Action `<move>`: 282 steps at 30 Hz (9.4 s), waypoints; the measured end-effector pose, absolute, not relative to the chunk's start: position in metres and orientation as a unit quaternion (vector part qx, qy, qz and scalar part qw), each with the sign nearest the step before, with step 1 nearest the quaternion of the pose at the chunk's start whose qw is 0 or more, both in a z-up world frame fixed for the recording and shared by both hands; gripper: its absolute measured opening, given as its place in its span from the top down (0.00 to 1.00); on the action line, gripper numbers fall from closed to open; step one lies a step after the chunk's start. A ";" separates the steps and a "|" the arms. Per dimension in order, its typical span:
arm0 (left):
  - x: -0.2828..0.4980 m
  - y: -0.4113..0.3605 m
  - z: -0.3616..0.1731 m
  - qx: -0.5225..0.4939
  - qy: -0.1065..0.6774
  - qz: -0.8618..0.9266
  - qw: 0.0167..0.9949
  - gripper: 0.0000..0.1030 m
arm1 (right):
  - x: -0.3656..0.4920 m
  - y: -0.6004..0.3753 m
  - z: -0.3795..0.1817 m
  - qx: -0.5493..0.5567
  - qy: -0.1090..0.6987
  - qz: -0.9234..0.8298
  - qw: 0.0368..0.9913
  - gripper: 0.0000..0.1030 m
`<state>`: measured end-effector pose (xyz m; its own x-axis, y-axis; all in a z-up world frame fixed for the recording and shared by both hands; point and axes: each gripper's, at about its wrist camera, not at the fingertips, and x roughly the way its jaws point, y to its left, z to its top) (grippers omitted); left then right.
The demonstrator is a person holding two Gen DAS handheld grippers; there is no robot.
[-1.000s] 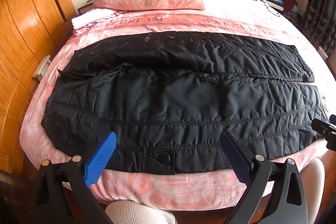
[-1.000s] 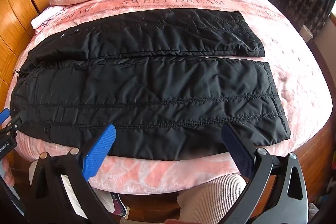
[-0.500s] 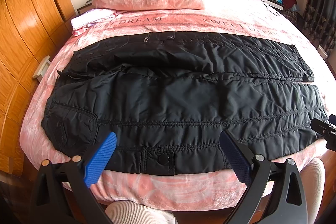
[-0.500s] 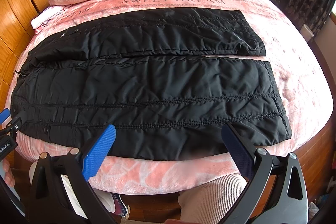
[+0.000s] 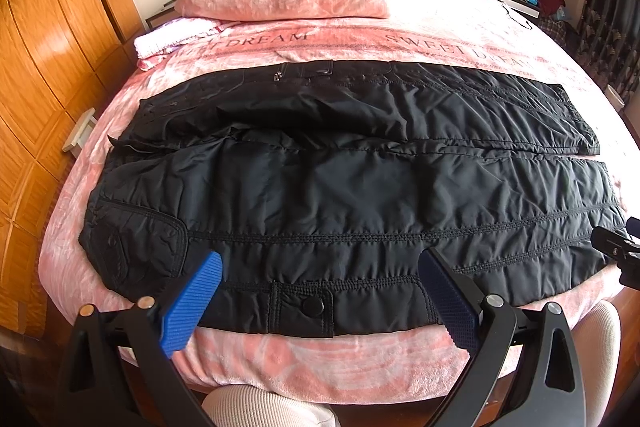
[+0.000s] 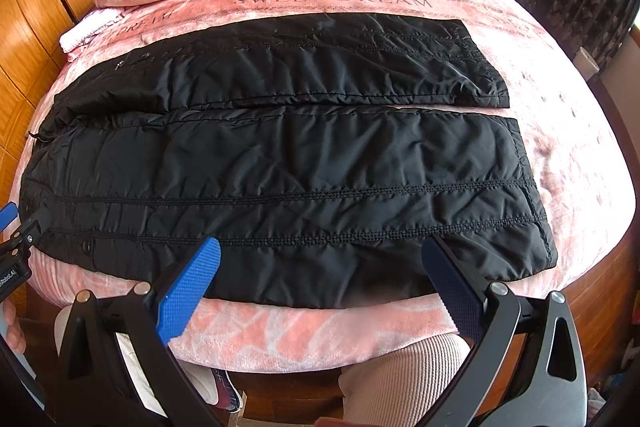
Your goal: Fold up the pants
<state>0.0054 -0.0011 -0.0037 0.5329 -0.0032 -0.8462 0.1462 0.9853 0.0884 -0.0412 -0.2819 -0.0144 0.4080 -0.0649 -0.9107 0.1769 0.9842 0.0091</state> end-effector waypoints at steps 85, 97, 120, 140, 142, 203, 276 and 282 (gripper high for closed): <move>0.321 -0.070 -0.072 0.060 0.543 -0.231 0.805 0.04 | 0.280 -0.342 -0.072 -0.110 0.544 0.189 0.810 0.02; 0.370 -0.080 -0.100 0.077 0.545 -0.307 0.776 0.04 | 0.319 -0.353 -0.124 -0.135 0.580 0.274 0.755 0.02; 0.380 -0.134 -0.106 0.058 0.547 -0.454 0.701 0.04 | 0.253 -0.361 -0.055 -0.171 0.473 0.322 0.802 0.93; 0.304 -0.121 -0.051 0.149 0.447 -0.469 0.747 0.88 | 0.220 -0.371 -0.021 -0.093 0.422 0.282 0.857 0.91; 0.281 -0.119 -0.033 0.174 0.416 -0.442 0.776 0.88 | 0.202 -0.369 -0.007 -0.091 0.407 0.276 0.866 0.90; 0.013 -0.067 -0.089 -0.030 0.470 -0.241 0.848 0.05 | 0.020 -0.315 -0.067 -0.038 0.511 -0.067 0.856 0.40; -0.027 -0.168 -0.084 0.024 0.451 -0.283 0.846 0.04 | -0.157 -0.572 -0.027 0.451 0.348 -0.001 0.822 0.89; -0.020 -0.166 -0.100 0.039 0.471 -0.268 0.839 0.04 | -0.151 -0.597 -0.070 0.440 0.390 -0.094 0.804 0.89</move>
